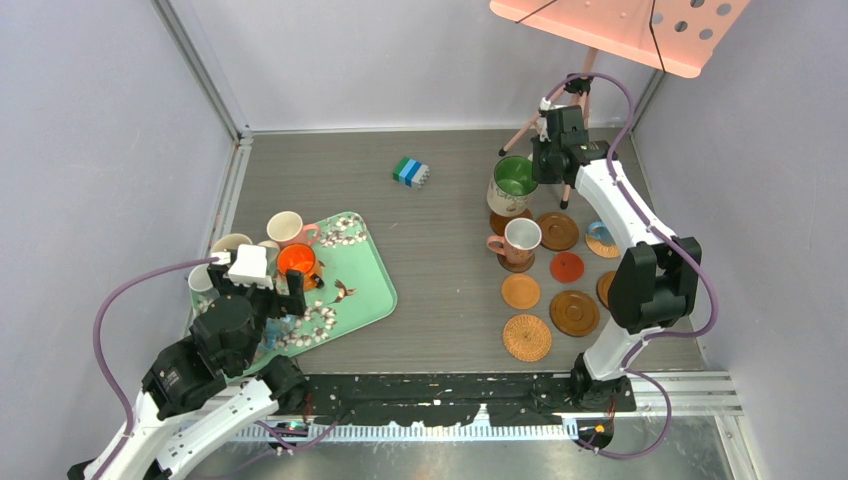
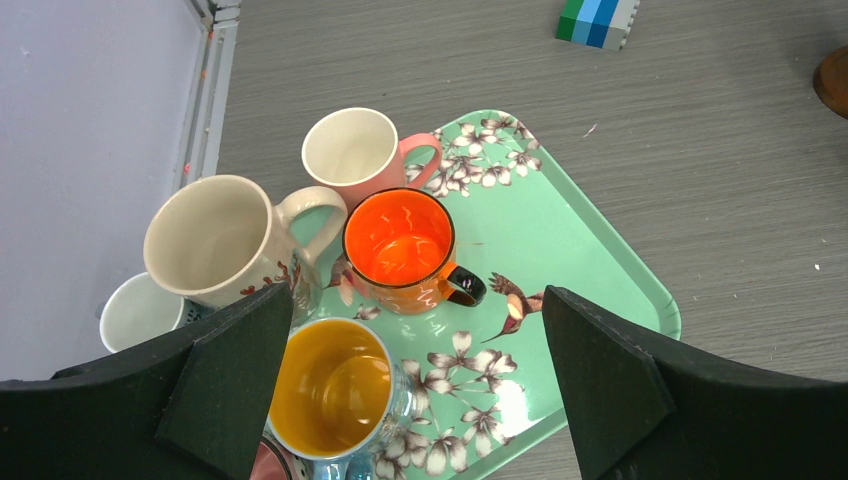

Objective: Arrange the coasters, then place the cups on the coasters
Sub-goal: Place the cup on the coaster.

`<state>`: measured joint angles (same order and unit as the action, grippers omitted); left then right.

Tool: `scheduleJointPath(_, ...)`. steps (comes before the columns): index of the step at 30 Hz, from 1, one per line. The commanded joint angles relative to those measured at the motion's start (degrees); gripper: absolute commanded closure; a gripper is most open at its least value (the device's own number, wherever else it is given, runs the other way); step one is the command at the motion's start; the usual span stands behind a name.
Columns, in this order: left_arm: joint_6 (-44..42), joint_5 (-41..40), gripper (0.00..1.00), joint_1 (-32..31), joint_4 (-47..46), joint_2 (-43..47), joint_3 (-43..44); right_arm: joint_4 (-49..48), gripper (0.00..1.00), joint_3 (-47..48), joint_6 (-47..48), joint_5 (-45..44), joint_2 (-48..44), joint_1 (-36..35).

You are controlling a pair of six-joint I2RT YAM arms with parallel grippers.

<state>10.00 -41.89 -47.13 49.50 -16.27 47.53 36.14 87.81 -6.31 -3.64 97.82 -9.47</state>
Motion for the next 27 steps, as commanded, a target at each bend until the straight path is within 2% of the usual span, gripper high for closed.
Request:
scheduleJointPath(1,-0.4,0.7,0.01,0.2,-2.7,0.2,0.2,-10.4,0.95,0.8,1.0,5.6,-1.4,1.4)
scheduleJointPath(14,-0.6,1.6,0.01,0.2,-2.9,0.7,0.1,-13.1,0.95,-2.2,9.7,19.5,1.1,6.0)
scheduleJointPath(27,-0.6,1.6,0.01,0.2,-3.0,0.7,0.1,-7.9,0.94,-1.5,13.3,15.1,2.0,6.1)
